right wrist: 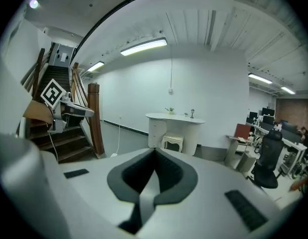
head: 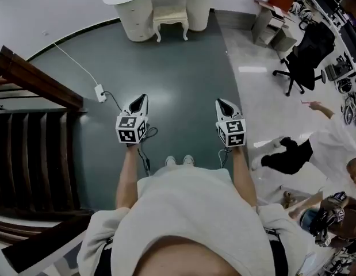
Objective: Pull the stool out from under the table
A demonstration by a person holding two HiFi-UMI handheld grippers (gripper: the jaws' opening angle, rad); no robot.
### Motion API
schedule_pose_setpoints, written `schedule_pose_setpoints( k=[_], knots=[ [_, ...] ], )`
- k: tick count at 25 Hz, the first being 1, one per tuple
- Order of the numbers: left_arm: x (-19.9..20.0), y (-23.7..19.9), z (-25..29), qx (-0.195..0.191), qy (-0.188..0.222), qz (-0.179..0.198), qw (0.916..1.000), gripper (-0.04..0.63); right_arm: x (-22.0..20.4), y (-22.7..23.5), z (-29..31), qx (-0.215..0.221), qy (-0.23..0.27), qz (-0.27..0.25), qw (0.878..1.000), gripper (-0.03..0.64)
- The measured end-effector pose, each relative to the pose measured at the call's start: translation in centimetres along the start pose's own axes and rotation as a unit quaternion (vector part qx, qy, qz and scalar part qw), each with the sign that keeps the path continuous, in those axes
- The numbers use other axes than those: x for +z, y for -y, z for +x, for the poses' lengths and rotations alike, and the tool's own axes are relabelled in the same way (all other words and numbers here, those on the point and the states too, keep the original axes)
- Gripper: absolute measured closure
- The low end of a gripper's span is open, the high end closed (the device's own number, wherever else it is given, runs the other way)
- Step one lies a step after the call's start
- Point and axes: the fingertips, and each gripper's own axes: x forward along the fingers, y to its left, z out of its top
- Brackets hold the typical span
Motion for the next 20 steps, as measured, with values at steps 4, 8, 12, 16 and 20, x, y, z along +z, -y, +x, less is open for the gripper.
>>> schedule_pose_setpoints(
  k=[4, 8, 12, 16, 20],
  knots=[
    [0.0, 1.6, 0.9, -0.029, 0.006, -0.009, 0.9995, 0.546, 0.5, 0.3, 0.0, 0.033, 0.032, 0.032, 0.998, 0.481],
    [-0.1, 2.7, 1.6, -0.045, 0.01, -0.01, 0.9989, 0.33, 0.8, 0.7, 0.2, 0.048, 0.05, 0.036, 0.997, 0.262],
    [-0.5, 3.7, 2.6, -0.042, 0.008, -0.007, 0.9991, 0.33, -0.3, 1.9, 0.8, 0.039, 0.043, 0.03, 0.998, 0.268],
    [-0.7, 2.9, 4.2, -0.041, -0.003, -0.01, 0.9991, 0.33, -0.5, 2.7, 2.7, 0.04, 0.031, 0.032, 0.998, 0.278],
    [-0.4, 1.0, 7.0, -0.038, -0.003, -0.012, 0.9992, 0.33, 0.0, 3.6, 6.0, 0.041, 0.026, 0.025, 0.998, 0.285]
  ],
)
